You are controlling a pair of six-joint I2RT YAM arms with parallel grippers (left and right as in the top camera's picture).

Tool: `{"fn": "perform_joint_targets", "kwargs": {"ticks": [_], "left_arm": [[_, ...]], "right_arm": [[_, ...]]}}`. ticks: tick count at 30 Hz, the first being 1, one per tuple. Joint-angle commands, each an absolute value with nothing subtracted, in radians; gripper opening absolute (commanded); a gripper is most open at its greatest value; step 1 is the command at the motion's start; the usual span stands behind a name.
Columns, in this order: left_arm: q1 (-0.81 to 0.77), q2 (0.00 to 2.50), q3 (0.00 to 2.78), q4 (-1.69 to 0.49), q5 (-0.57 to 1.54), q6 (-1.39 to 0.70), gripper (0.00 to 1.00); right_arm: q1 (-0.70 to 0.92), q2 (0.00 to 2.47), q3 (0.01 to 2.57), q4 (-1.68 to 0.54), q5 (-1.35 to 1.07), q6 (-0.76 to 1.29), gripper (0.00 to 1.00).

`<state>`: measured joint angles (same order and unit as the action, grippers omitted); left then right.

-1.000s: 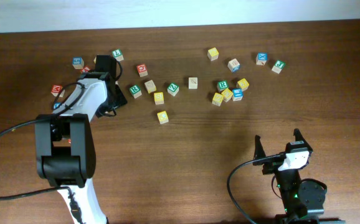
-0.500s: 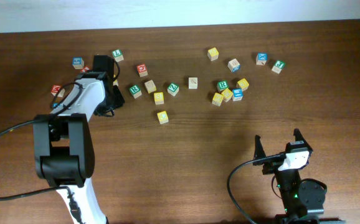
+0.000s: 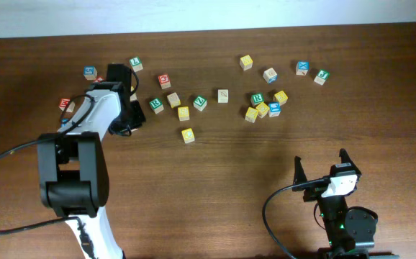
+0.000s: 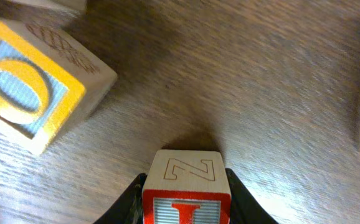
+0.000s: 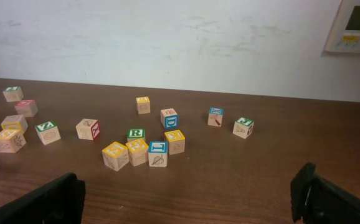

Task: Spell out ICRA
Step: 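Carry the red I block to the open front-center area and release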

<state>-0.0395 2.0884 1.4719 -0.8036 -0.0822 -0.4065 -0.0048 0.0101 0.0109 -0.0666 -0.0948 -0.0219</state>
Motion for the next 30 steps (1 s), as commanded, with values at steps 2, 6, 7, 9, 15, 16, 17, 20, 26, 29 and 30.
{"fn": "perform_joint_targets", "kwargs": {"ticks": [2,6,7,9,15,16,17,20,26,29,30], "left_arm": [[-0.035,1.952,1.495,-0.882,-0.006,-0.387,0.26],[-0.039,1.849,1.495,-1.023,0.206,-0.338,0.24],[-0.044,1.832,1.495,-1.048,0.218,-0.339,0.23],[-0.088,1.794,1.491,-1.154,0.223,-0.339,0.23],[-0.315,1.791,1.362,-1.188,0.221,-0.347,0.24],[-0.336,1.791,1.351,-1.182,0.221,-0.347,0.23],[-0.369,1.791,1.336,-1.179,0.221,-0.355,0.23],[-0.413,1.791,1.304,-1.180,0.213,-0.359,0.24],[-0.418,1.791,1.225,-1.119,0.157,-0.400,0.24],[-0.417,1.791,1.181,-1.007,0.071,-0.400,0.26],[-0.417,1.791,1.173,-0.997,0.031,-0.400,0.26]], "right_arm": [[0.003,0.004,0.006,-0.072,-0.094,-0.010,0.98],[0.003,0.004,0.006,-0.072,-0.094,-0.010,0.98],[0.003,0.004,0.006,-0.072,-0.094,-0.010,0.98],[0.003,0.004,0.006,-0.072,-0.094,-0.010,0.98],[0.003,0.004,0.006,-0.072,-0.094,-0.010,0.98],[0.003,0.004,0.006,-0.072,-0.094,-0.011,0.98],[0.003,0.004,0.006,-0.072,-0.094,-0.010,0.98],[0.003,0.004,0.006,-0.072,-0.094,-0.010,0.98],[0.003,0.004,0.006,-0.072,-0.094,-0.010,0.98],[0.003,0.004,0.006,-0.072,-0.094,-0.011,0.98],[0.003,0.004,0.006,-0.072,-0.094,-0.010,0.98]]}}
